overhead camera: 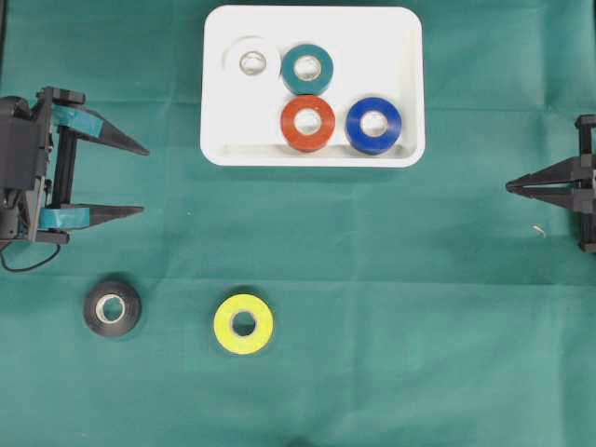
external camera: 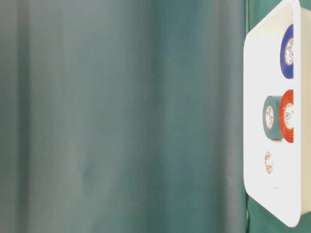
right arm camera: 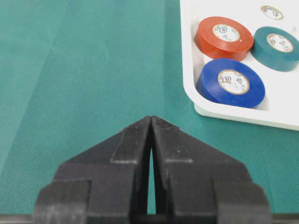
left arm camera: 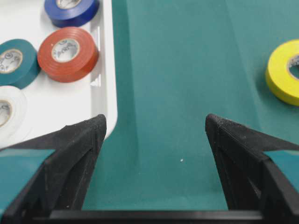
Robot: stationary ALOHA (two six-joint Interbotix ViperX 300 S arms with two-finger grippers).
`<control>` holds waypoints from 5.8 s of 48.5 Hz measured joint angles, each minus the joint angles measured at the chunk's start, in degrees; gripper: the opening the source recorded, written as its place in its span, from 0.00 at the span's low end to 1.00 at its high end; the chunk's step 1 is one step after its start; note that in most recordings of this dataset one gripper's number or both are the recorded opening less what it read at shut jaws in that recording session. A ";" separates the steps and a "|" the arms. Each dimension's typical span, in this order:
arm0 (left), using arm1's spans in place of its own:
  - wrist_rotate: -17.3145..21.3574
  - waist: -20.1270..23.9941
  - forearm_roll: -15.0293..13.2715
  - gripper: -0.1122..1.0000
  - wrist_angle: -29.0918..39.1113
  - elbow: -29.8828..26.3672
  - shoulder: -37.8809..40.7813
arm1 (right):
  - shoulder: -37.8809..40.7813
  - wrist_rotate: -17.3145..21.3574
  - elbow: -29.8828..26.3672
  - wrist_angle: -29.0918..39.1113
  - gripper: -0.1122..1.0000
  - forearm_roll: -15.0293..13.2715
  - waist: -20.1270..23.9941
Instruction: Put the tape into the white case with the left arm.
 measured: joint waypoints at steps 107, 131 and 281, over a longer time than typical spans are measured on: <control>-17.40 -24.26 -0.18 0.86 6.42 -2.20 28.65 | 0.09 0.00 0.00 0.09 0.02 0.00 -0.26; -17.84 -24.26 -0.09 0.30 6.06 -2.90 29.97 | 0.00 0.00 -0.09 0.09 0.02 0.00 -0.26; 0.97 20.48 0.09 0.30 10.81 -31.29 45.70 | 0.00 -0.09 0.00 0.09 0.02 0.00 -0.35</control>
